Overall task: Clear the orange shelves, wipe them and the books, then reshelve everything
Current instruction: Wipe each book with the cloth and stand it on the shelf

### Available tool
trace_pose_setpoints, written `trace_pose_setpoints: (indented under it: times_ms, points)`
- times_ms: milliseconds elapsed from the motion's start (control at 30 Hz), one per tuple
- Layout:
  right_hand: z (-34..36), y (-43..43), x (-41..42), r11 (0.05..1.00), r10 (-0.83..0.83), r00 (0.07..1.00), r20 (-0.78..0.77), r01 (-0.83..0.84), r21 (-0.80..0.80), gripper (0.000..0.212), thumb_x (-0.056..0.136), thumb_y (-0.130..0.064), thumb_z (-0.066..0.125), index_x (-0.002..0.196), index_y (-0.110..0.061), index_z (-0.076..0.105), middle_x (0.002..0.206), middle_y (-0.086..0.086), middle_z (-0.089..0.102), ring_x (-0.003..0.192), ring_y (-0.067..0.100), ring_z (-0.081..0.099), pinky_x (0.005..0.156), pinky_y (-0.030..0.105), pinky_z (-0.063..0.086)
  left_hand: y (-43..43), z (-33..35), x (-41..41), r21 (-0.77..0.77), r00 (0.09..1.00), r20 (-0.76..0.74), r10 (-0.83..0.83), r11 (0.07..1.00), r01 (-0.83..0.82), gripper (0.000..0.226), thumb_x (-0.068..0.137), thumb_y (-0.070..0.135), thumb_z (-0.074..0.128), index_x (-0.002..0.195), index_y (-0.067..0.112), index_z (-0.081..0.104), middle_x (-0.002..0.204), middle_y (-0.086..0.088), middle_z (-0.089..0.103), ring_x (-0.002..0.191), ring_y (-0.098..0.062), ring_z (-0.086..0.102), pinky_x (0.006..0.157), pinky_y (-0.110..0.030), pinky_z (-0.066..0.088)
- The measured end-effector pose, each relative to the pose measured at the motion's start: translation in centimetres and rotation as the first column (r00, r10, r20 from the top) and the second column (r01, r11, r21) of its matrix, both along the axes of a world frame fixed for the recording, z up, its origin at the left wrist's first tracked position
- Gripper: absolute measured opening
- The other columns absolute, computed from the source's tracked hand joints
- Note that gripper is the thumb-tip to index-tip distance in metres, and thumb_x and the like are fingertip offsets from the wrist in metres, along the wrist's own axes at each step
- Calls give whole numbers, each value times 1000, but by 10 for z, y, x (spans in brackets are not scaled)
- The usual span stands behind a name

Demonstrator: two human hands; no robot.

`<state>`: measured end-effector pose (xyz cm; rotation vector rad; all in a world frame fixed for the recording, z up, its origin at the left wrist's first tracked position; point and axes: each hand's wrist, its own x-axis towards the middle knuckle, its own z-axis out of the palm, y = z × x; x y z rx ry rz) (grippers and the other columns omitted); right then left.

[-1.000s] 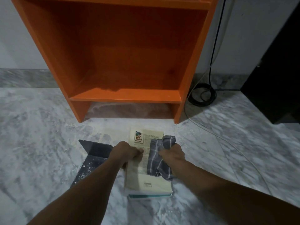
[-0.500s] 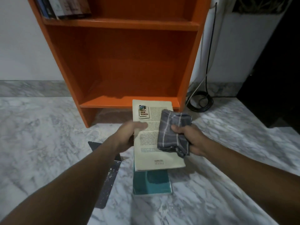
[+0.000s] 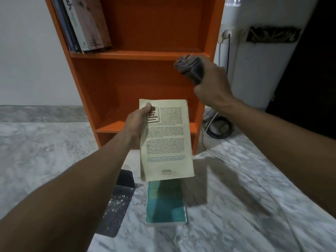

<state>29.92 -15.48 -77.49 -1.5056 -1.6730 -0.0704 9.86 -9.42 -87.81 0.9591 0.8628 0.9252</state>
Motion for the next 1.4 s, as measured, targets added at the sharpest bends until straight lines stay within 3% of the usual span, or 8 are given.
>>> trace_pose_setpoints:
  times_ms: [200,333,667,800,900,1033,1200,1400]
  points:
    - [-136,-54,-29,921,314,862,397,-174,-349,61,89,2,52,146,-17,42,155,16,29,144,38,22,117,57,20,1,12,-10,-22,996,85,27,999,-26,58,90,49,57,128,5,60,125,-19,66,114,-39,64,101,-56,45]
    - [-169,-117,-17,735,602,724,336,-337,-589,25,89,-12,60,112,-17,68,110,6,68,94,16,61,80,30,52,4,3,-22,-4,995,45,85,996,-85,55,89,43,62,129,6,59,118,-17,70,108,-39,67,96,-59,49]
    - [-52,1,-55,996,81,961,266,-66,-67,49,88,-9,45,134,-25,52,133,9,56,121,26,52,102,47,45,-6,12,-14,-59,998,65,8,998,-4,61,88,48,61,130,4,57,120,-21,64,110,-38,63,101,-57,44]
    - [-148,-60,-70,910,404,766,501,-280,-306,58,97,-52,25,149,-26,29,157,10,21,142,32,26,112,52,32,-3,14,-21,-90,992,114,54,995,-44,54,91,47,57,126,6,64,118,-17,69,111,-37,66,99,-56,47]
    - [-173,-114,-62,731,674,524,521,-373,-571,41,93,-32,42,128,-16,55,136,19,52,119,39,53,90,54,51,-8,14,-27,-92,993,110,40,995,-30,48,92,47,55,120,9,68,110,-12,73,106,-33,68,96,-54,49]
    - [-108,-75,-49,911,377,874,308,-289,-296,37,82,-5,65,119,-13,65,112,9,67,101,26,64,86,39,55,-9,16,-25,-109,991,123,61,993,-48,48,94,45,53,115,5,68,107,-14,72,99,-32,70,93,-51,52]
    - [-65,-19,-74,990,140,967,213,-131,-56,54,86,3,54,134,-20,53,139,8,53,128,26,48,106,42,42,-18,31,-15,-76,994,98,37,997,-30,43,97,43,49,90,6,68,88,-14,72,75,-29,72,71,-41,60]
    - [-174,-105,-76,757,653,558,512,-459,-465,31,94,-28,54,125,-23,54,135,10,52,120,29,51,89,49,53,-13,30,-35,-3,979,116,167,986,-168,42,100,35,49,119,0,63,105,-17,73,89,-32,73,72,-44,60]
